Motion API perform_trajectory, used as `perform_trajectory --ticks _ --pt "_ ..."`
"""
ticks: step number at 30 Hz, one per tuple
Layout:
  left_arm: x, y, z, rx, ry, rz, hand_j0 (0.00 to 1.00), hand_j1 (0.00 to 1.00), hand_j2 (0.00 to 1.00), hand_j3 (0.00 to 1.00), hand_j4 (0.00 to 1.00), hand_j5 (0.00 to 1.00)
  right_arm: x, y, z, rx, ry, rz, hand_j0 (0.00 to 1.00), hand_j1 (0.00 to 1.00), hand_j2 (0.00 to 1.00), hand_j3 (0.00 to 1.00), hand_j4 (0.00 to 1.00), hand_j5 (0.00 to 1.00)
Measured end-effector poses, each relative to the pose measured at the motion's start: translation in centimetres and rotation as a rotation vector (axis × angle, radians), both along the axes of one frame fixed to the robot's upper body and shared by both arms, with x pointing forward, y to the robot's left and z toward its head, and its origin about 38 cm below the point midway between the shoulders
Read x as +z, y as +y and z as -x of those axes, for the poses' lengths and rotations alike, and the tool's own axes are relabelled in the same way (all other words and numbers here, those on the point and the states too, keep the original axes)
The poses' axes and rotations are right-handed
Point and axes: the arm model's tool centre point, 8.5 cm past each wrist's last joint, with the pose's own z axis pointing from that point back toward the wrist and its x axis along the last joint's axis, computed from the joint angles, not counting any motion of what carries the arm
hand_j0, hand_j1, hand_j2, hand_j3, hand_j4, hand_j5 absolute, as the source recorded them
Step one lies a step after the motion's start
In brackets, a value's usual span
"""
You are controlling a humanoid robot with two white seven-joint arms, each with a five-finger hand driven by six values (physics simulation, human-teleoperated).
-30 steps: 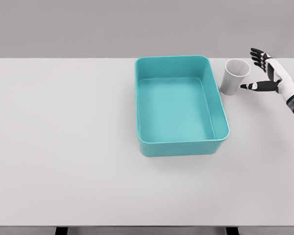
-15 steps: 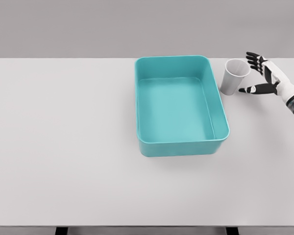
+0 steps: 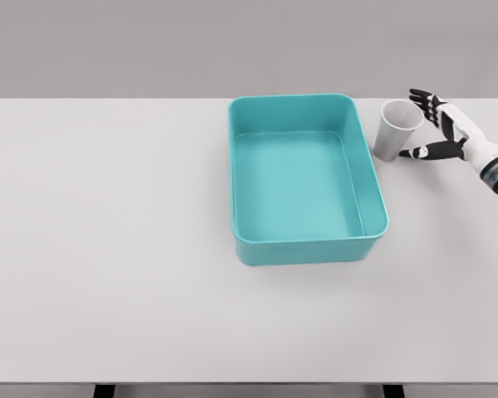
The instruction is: Put the paper cup into the basket with your right arm
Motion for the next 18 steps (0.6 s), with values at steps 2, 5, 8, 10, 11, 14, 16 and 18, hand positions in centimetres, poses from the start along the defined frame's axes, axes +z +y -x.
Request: perform_trajectory --ticks 2,5,8,10,11,14,16,18 --pt "0.0 0.0 0.0 0.000 0.000 0.000 1.00 1.00 1.00 1.00 1.00 1.00 0.2 0.1 -0.1 0.001 -0.004 0.000 1.00 1.00 1.00 1.00 1.00 1.00" --pt "0.0 0.0 0.0 0.000 0.000 0.000 1.00 1.00 1.00 1.00 1.00 1.00 0.5 0.3 -0.4 0.004 -0.004 0.004 1.00 1.00 1.00 1.00 1.00 1.00" --pt "0.0 0.0 0.0 0.000 0.000 0.000 1.00 1.00 1.00 1.00 1.00 1.00 0.6 0.6 -0.6 0.009 -0.001 0.012 1.00 1.00 1.00 1.00 1.00 1.00" --pt "0.0 0.0 0.0 0.000 0.000 0.000 1.00 1.00 1.00 1.00 1.00 1.00 0.6 0.8 -0.7 0.014 0.002 0.013 1.00 1.00 1.00 1.00 1.00 1.00" --pt "0.0 0.0 0.0 0.000 0.000 0.000 1.00 1.00 1.00 1.00 1.00 1.00 0.5 1.0 -0.7 0.018 0.004 0.014 1.00 1.00 1.00 1.00 1.00 1.00" --pt "0.0 0.0 0.0 0.000 0.000 0.000 1.00 1.00 1.00 1.00 1.00 1.00 0.6 1.4 -1.0 0.033 0.005 0.026 1.00 1.00 1.00 1.00 1.00 1.00" --pt "0.0 0.0 0.0 0.000 0.000 0.000 1.00 1.00 1.00 1.00 1.00 1.00 0.5 1.7 -1.0 0.042 0.007 0.035 1.00 1.00 1.00 1.00 1.00 1.00" --pt "0.0 0.0 0.0 0.000 0.000 0.000 1.00 1.00 1.00 1.00 1.00 1.00 0.5 1.8 -1.0 0.048 0.007 0.041 1.00 1.00 1.00 1.00 1.00 1.00"
